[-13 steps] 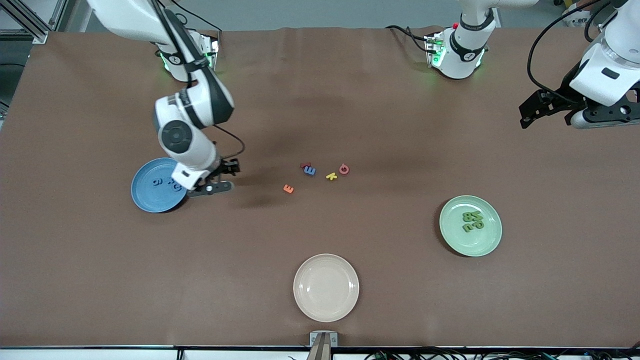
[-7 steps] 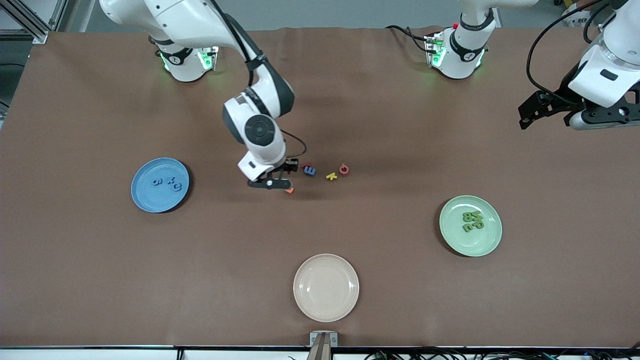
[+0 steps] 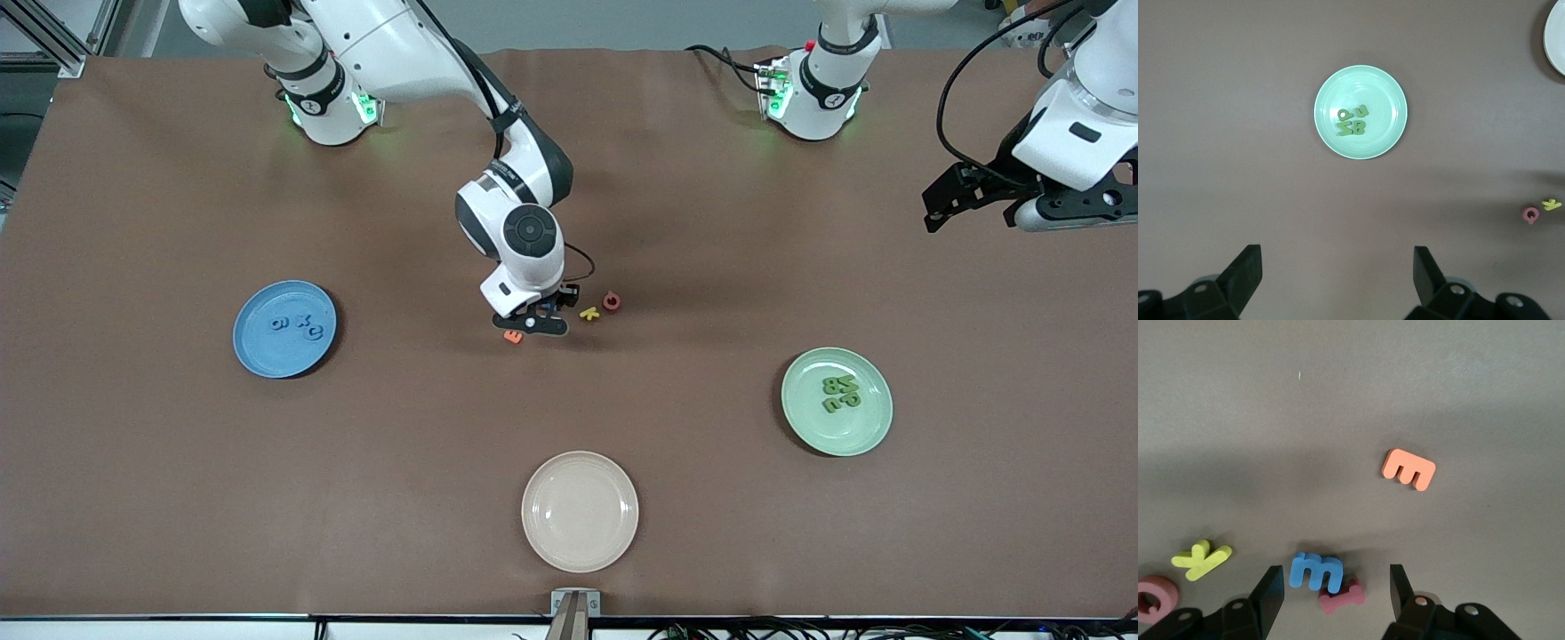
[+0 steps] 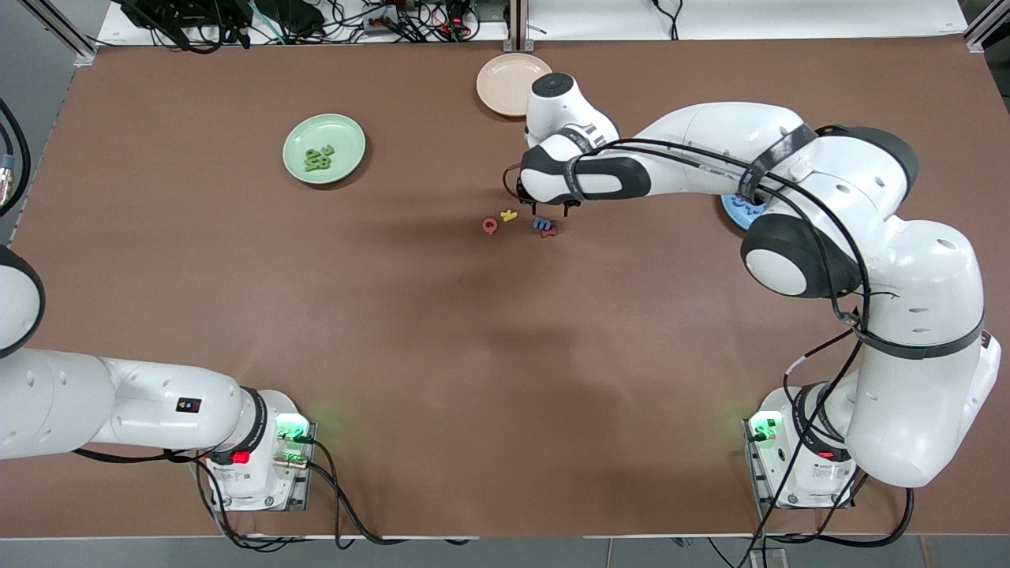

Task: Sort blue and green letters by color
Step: 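Grasp the blue m with the right gripper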

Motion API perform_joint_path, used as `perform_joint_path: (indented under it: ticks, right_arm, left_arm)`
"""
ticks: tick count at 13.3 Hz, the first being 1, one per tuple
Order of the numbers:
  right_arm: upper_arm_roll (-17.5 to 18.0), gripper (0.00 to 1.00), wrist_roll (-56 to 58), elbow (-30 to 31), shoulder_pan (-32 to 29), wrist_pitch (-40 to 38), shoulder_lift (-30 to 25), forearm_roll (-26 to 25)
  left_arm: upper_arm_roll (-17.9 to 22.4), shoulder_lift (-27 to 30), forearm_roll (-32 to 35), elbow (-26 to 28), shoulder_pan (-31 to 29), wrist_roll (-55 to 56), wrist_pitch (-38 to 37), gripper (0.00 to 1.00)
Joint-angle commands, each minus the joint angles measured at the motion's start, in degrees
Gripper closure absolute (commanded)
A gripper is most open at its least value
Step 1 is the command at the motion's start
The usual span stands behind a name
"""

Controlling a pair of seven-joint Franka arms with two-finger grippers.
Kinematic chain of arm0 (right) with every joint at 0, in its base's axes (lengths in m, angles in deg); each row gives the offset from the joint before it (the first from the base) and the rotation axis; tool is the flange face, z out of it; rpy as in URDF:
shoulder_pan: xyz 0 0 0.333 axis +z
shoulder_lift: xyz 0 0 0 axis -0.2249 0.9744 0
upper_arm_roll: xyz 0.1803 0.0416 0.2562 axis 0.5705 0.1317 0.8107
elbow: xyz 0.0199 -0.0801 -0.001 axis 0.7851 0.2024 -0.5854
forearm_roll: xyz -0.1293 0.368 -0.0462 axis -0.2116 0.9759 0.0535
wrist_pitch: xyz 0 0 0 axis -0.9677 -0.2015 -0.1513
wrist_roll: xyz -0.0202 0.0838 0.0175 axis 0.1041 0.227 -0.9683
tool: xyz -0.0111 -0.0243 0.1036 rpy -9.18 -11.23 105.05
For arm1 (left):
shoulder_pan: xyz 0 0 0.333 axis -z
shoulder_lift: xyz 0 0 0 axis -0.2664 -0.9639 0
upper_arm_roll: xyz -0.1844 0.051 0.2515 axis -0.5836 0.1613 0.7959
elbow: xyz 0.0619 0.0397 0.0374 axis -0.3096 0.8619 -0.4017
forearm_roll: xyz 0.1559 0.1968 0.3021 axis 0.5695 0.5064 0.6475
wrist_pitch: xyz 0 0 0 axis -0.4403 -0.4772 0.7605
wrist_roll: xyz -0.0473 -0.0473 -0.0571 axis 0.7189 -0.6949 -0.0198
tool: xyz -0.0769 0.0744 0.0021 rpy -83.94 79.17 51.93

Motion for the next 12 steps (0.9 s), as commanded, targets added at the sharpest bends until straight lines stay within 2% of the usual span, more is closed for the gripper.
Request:
perform_joint_path:
  ticks: [1, 11, 12]
  right_arm:
    - [-0.60, 0.27, -0.68, -2.91, 1.12, -0.72, 2.29, 2.08]
    - [-0.68, 0.28, -0.68, -5.90, 1.91, -0.63, 6.08, 2.43]
    - [-0.68, 0.30, -0.68, -5.90, 1.91, -0.63, 6.17, 2.43]
  left_arm:
    - [0.21, 0.12, -0.83, -0.80, 0.13, -0.67, 0.57, 0.00]
    - [0.21, 0.21, -0.92, -0.97, -0.22, 0.29, 0.49, 0.00]
    - [0.21, 0.30, -0.92, -0.89, -0.31, 0.30, 0.31, 0.00]
